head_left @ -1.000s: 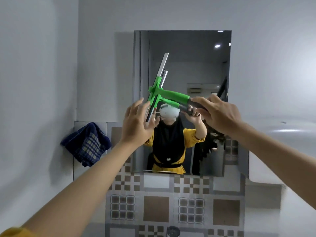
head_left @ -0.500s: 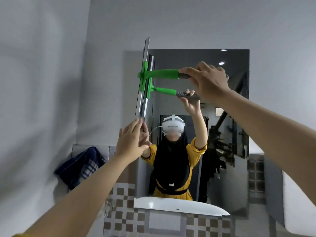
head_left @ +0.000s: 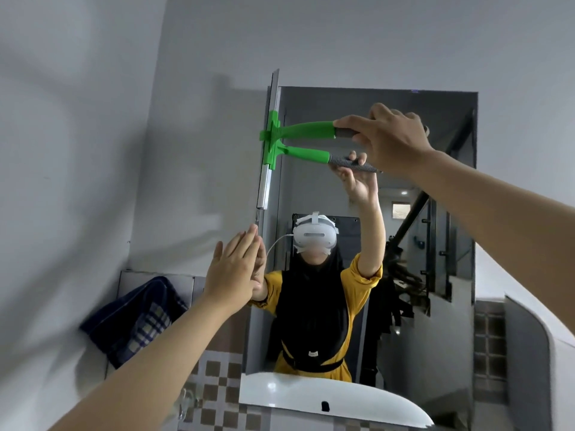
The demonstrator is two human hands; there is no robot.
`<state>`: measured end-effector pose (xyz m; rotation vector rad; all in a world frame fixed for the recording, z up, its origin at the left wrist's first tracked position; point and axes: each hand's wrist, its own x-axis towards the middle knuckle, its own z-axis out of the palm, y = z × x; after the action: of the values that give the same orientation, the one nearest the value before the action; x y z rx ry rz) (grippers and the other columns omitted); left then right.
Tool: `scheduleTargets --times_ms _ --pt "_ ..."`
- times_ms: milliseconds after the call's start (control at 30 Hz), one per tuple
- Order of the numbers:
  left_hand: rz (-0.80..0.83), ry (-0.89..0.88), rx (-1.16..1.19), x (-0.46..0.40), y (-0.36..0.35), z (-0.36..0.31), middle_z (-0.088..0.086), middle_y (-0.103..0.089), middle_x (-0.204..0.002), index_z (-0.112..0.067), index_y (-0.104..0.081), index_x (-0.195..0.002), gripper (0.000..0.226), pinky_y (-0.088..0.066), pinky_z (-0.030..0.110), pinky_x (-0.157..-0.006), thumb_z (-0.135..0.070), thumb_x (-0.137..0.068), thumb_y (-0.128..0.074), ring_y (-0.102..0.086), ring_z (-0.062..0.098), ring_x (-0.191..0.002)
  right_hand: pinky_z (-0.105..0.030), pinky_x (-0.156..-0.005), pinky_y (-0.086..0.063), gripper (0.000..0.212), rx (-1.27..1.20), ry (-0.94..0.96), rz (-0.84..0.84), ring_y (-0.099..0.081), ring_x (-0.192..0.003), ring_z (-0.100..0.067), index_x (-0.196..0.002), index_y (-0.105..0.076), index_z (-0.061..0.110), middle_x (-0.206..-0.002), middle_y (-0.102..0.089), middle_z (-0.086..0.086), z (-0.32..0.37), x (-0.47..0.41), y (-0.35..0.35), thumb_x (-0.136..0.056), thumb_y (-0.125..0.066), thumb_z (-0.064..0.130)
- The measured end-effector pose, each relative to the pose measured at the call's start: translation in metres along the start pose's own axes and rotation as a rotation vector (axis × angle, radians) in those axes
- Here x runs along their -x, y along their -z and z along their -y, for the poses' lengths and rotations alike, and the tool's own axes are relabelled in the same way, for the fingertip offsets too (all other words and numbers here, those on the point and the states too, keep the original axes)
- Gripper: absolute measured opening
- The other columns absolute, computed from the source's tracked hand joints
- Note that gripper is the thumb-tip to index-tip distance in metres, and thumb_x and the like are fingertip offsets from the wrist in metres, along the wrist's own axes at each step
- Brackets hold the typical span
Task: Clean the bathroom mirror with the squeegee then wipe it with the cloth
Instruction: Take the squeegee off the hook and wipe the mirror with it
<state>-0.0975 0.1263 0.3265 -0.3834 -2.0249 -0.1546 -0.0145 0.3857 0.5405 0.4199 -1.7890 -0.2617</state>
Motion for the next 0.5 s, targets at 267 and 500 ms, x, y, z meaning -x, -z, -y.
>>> scheduleTargets --times_ms 267,500 --pt "-0.046 -0.036 -0.025 0.000 -0.003 0.003 0.011 -0.033 -0.148 -0.009 -0.033 -0.138 0.072 0.010 0.031 -0.110 -0.050 -0.084 -0.007 -0.021 0.023 -0.135 -0.042 -0.077 -0.040 0.037 -0.026 -0.045 -0.003 -0.056 -0.083 -0.034 -0.134 -0.047 0.036 -0.097 -0.053 -0.015 -0.032 0.017 -0.007 -0.098 -0.045 0.026" --pt "0.008 -0.043 0.012 -0.001 -0.007 0.009 0.007 -0.028 -0.151 -0.015 -0.033 -0.139 0.114 0.025 0.019 -0.101 -0.069 -0.057 0.024 0.024 -0.006 -0.131 -0.052 -0.079 -0.048 0.040 -0.037 -0.125 -0.014 -0.058 -0.085 -0.037 -0.135 -0.045 0.036 -0.104 -0.057 -0.017 -0.064 0.043 -0.004 -0.097 -0.045 0.024"
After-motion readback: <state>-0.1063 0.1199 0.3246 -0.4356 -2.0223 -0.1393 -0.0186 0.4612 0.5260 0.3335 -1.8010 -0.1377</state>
